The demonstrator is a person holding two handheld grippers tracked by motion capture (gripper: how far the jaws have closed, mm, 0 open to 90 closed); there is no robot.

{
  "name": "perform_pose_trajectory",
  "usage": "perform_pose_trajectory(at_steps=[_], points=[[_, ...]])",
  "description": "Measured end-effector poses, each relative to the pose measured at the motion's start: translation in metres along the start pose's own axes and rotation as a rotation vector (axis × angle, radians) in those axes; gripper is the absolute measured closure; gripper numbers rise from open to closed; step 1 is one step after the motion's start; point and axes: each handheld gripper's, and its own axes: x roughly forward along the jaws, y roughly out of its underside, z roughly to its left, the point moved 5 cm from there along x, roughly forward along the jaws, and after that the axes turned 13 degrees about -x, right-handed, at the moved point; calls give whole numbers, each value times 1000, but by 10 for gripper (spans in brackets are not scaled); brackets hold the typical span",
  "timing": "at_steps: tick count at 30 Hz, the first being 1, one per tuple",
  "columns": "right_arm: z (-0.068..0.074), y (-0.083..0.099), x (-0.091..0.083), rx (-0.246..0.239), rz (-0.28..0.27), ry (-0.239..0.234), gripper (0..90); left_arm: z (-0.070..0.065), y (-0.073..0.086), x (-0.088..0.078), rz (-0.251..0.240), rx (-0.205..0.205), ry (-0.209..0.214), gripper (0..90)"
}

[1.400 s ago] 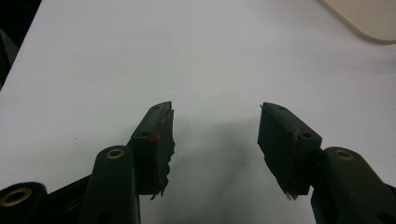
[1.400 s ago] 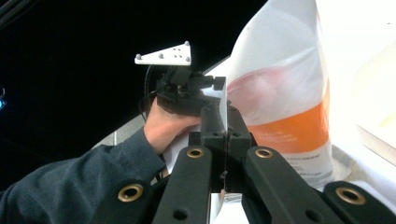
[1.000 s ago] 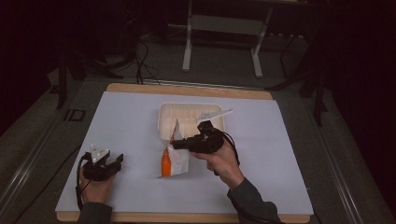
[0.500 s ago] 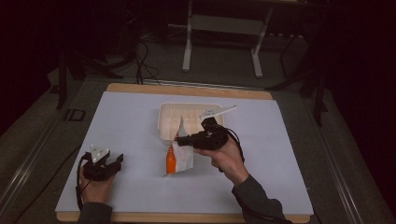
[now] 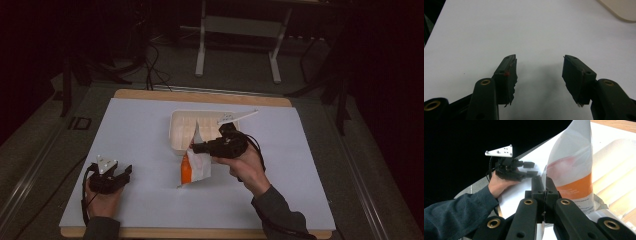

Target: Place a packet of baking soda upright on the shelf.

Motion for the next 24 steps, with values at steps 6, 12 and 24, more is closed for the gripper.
perform_pose_trajectory(at_steps=[6, 12, 24], points=[[-2, -2, -5, -7, 2, 4, 900, 0, 0, 0, 0, 0, 0, 449], [-5, -4, -9, -15, 14, 16, 900, 0, 0, 0, -1, 1, 2, 449], [-14, -10, -17, -26, 39, 58, 900, 0, 0, 0, -1, 3, 2, 449]])
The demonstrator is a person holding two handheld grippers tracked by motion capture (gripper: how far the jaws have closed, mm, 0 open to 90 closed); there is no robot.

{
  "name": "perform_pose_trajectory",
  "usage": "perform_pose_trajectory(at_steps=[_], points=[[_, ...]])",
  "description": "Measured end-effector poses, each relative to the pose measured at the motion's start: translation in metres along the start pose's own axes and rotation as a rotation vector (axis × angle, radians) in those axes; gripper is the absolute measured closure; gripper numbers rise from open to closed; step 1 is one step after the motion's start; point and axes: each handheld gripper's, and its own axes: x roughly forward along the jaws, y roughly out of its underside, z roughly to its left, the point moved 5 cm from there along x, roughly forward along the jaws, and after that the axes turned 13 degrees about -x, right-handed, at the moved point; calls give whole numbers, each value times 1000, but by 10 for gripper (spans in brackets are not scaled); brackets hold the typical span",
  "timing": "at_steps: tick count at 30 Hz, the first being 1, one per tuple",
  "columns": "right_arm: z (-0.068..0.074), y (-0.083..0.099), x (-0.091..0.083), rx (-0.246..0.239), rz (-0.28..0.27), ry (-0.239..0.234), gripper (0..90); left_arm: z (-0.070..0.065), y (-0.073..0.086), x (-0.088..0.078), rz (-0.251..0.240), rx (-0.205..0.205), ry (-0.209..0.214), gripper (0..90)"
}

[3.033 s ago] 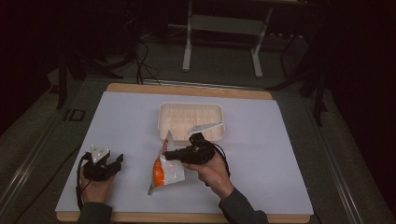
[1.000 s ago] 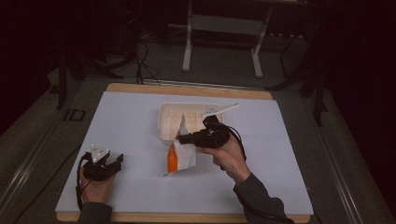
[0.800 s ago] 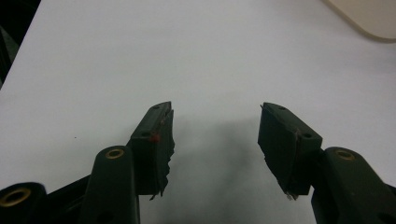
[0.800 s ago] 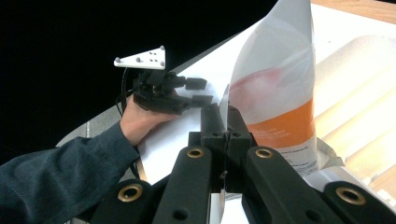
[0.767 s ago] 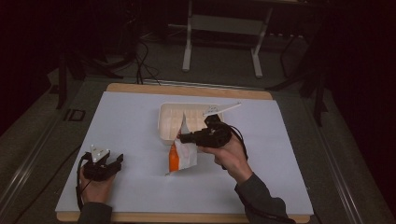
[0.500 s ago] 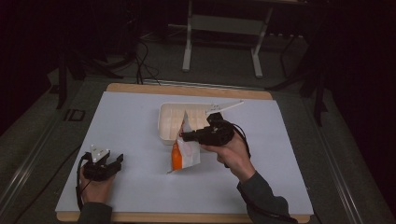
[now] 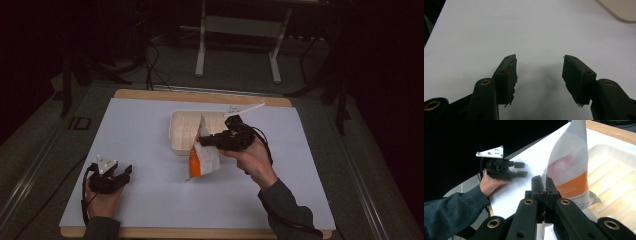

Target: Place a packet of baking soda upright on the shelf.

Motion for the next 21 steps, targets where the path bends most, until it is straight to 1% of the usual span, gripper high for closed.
perform_pose_trajectory(at_steps=[9, 18, 21], points=[[-7, -3, -2, -7, 20, 24, 900, 0, 0, 0, -1, 0, 0, 449], [-15, -7, -6, -13, 26, 49, 900, 0, 0, 0, 0, -1, 1, 449], [-18, -8, -7, -23, 26, 61, 900, 0, 0, 0, 0, 0, 1, 449]])
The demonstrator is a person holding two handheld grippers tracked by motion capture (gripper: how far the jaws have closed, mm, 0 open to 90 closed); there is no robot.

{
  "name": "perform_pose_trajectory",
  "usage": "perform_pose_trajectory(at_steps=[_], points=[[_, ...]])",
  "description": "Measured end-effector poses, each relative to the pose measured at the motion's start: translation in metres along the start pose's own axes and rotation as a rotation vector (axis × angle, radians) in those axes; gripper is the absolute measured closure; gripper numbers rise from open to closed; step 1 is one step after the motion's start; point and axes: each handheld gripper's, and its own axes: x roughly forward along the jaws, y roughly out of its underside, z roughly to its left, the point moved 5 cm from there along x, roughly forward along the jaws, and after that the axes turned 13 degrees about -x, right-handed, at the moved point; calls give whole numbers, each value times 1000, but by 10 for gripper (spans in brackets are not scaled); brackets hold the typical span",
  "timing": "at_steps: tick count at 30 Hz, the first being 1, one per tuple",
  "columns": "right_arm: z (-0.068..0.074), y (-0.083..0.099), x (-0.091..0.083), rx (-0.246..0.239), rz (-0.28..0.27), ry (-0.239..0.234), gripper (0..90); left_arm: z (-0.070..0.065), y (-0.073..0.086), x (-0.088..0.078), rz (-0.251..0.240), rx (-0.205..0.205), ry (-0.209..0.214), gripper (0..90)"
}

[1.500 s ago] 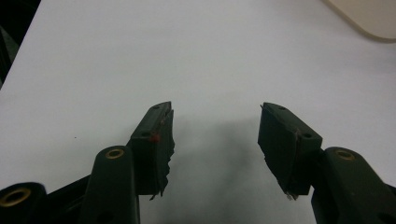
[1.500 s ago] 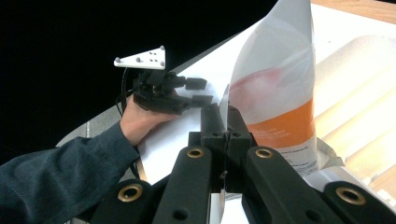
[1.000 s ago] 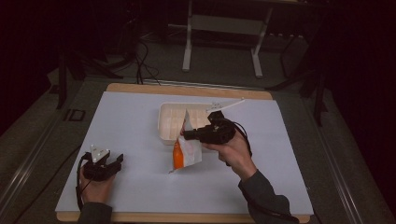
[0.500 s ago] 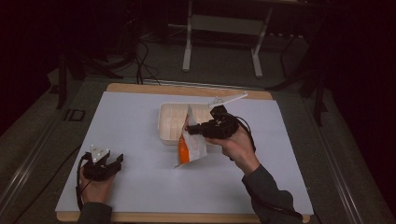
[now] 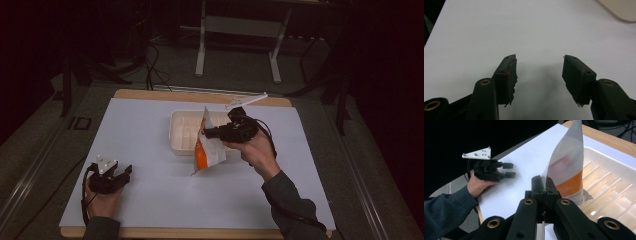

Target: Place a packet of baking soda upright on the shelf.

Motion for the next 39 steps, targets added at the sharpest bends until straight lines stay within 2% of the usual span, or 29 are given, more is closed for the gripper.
perform_pose_trajectory(at_steps=[14, 23, 39], points=[[-13, -10, -7, -3, -38, 29, 900, 0, 0, 0, -1, -2, 0, 449], [-20, -16, -9, 11, -56, 41, 900, 0, 0, 0, -1, 1, -2, 449], [-31, -25, -2, -11, -45, 66, 900, 0, 0, 0, -1, 1, -1, 449]])
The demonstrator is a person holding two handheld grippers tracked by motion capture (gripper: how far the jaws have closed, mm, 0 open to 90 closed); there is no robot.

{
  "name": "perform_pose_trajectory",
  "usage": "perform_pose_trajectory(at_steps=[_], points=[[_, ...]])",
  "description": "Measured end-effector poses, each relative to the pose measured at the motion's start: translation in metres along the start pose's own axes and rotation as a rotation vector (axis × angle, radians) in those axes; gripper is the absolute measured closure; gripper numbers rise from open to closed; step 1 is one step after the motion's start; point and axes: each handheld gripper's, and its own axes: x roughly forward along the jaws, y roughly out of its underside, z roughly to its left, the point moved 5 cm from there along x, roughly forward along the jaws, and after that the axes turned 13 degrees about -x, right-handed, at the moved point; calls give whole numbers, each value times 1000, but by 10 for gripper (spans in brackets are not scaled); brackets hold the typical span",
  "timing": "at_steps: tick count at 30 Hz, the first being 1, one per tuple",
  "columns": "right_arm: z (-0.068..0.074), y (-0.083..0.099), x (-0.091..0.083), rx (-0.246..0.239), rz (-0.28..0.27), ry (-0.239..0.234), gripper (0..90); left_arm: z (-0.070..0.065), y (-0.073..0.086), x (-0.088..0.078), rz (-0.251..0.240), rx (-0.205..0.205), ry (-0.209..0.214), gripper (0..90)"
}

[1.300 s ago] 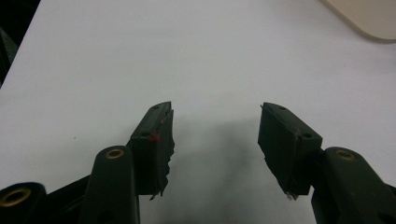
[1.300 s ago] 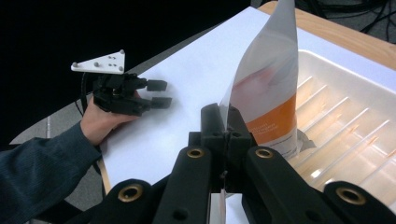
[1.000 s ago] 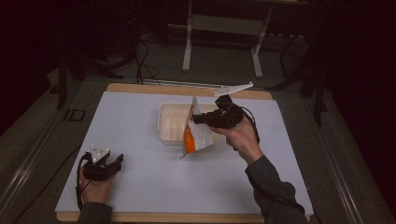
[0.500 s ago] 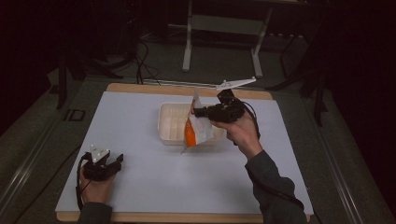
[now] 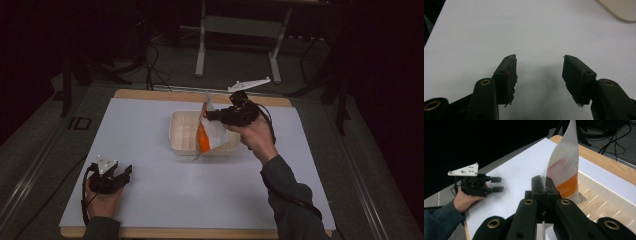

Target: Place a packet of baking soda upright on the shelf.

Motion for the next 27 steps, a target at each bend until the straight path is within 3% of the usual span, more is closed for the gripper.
perform_pose_trajectory(at_steps=[12, 19, 27], points=[[-20, -4, 2, 7, 13, 28, 900, 0, 0, 0, -2, 1, -3, 449], [-35, -10, 10, 8, 33, 70, 900, 0, 0, 0, -1, 1, -1, 449], [-39, -14, 24, -7, 70, 120, 900, 0, 0, 0, -1, -1, 5, 448]])
